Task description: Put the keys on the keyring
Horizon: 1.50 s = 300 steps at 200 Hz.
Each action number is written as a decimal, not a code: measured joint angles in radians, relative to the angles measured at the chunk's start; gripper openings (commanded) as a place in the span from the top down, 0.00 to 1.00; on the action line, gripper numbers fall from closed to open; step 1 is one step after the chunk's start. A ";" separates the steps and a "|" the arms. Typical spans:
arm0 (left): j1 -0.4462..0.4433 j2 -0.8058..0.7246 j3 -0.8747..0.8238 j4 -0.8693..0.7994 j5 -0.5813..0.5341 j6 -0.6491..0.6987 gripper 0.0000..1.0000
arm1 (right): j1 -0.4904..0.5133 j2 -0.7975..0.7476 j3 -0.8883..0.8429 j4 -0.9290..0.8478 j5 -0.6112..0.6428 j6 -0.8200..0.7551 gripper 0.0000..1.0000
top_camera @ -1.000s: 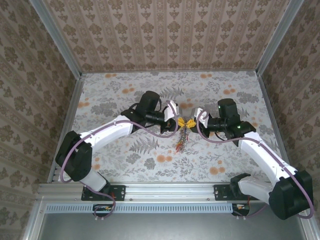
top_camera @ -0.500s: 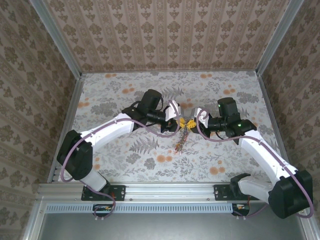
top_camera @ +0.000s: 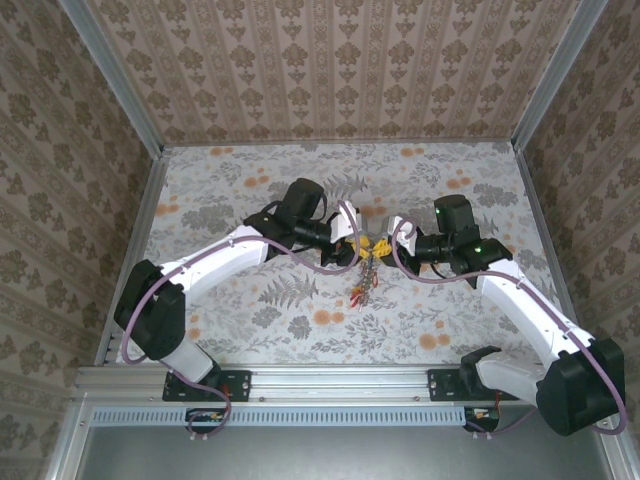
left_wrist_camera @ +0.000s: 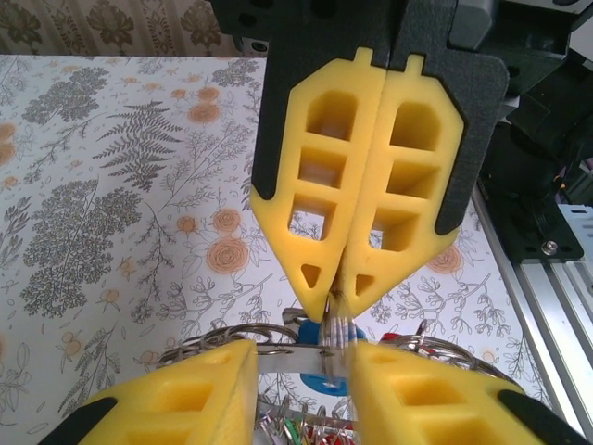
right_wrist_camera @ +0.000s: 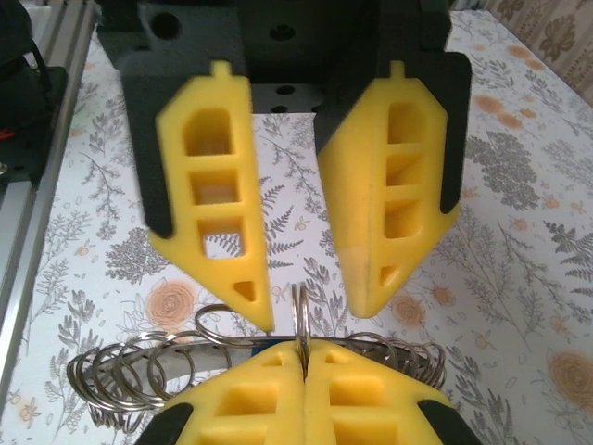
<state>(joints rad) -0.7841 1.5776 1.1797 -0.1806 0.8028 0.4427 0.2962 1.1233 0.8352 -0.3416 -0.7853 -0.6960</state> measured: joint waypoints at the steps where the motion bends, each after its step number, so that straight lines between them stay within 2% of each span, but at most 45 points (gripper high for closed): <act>1: 0.000 0.000 0.000 0.000 0.001 0.000 0.70 | 0.000 0.000 0.000 0.000 0.000 0.000 1.00; 35: -0.007 0.000 0.006 -0.003 0.027 0.011 0.72 | 0.000 0.008 0.000 0.001 0.000 0.000 1.00; 71: -0.007 0.019 0.049 -0.019 0.039 0.026 0.80 | 0.000 0.008 0.000 0.003 -0.001 0.008 1.00; 117: -0.007 0.030 0.053 -0.048 0.019 0.042 0.73 | 0.000 0.004 0.000 0.004 -0.001 0.015 1.00; 153: -0.007 0.030 0.053 -0.064 -0.005 0.049 0.74 | -0.002 0.002 0.000 0.004 -0.001 0.015 1.00; 172: -0.008 0.030 0.053 -0.068 -0.011 0.052 0.79 | -0.002 0.002 0.000 0.004 -0.001 0.015 1.00; 199: -0.008 0.030 0.054 -0.074 -0.014 0.063 1.00 | -0.005 0.002 0.000 0.004 -0.002 0.016 1.00; 209: -0.008 0.030 0.054 -0.076 -0.014 0.065 1.00 | -0.005 0.002 0.000 0.005 -0.002 0.018 1.00; 245: -0.005 0.030 0.047 -0.052 0.000 0.059 1.00 | -0.009 -0.005 -0.015 0.033 0.000 0.025 0.89; 300: 0.026 0.030 -0.055 0.138 0.089 -0.069 1.00 | -0.025 -0.007 -0.090 0.169 -0.016 0.092 0.84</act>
<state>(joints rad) -0.7578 1.6073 1.1252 -0.0422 0.8913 0.3733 0.2714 1.1160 0.7452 -0.1722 -0.8017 -0.6041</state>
